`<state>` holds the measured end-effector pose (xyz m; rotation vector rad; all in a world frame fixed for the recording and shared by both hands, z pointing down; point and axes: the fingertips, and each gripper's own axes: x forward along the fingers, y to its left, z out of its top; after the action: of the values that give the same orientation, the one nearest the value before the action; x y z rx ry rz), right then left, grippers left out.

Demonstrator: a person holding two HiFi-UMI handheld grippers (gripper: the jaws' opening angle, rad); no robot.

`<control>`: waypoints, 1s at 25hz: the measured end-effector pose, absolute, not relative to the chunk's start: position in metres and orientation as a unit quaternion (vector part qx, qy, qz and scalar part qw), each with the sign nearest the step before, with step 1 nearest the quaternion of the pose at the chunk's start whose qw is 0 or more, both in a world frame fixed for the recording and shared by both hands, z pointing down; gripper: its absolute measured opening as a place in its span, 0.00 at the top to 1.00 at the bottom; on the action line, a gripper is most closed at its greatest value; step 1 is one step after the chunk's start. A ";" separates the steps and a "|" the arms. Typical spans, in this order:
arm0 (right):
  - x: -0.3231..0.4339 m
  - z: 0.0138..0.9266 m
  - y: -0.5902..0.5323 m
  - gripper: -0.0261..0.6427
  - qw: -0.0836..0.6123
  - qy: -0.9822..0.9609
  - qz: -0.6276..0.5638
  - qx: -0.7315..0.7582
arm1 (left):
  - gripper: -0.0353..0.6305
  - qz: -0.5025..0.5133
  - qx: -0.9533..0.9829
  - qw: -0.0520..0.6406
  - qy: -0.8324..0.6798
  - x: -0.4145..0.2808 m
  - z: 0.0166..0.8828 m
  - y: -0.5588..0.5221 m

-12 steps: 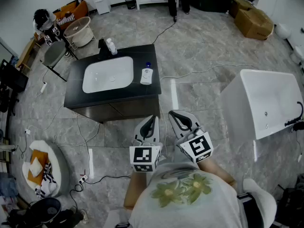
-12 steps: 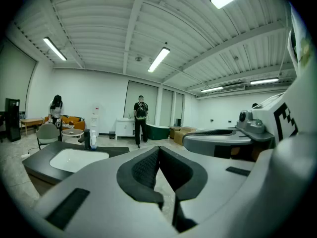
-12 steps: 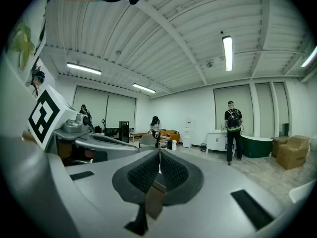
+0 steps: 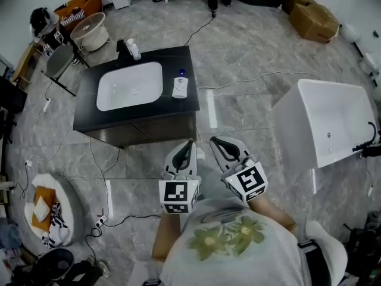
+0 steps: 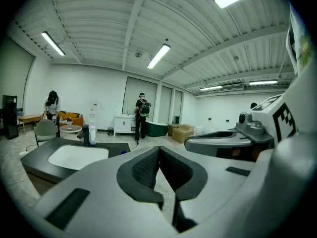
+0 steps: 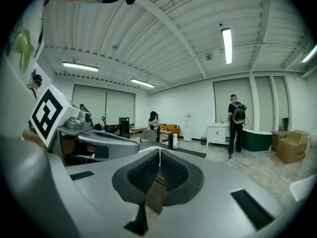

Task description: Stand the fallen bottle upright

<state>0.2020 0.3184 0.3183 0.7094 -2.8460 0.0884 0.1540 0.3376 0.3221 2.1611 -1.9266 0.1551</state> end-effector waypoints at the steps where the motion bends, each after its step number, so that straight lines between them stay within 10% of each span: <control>1: 0.198 0.321 0.313 0.90 0.104 -0.965 0.030 0.239 | 0.92 0.053 0.738 0.122 -0.661 0.150 0.324 0.334; 25: 0.073 0.346 0.053 0.89 0.096 -0.966 0.069 0.229 | 0.92 0.073 0.717 0.124 -0.682 -0.006 0.336 0.096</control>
<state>0.0726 0.0531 0.3462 0.6796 -2.8624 0.2035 -0.0056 0.0956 0.3360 2.0891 -1.9897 0.2128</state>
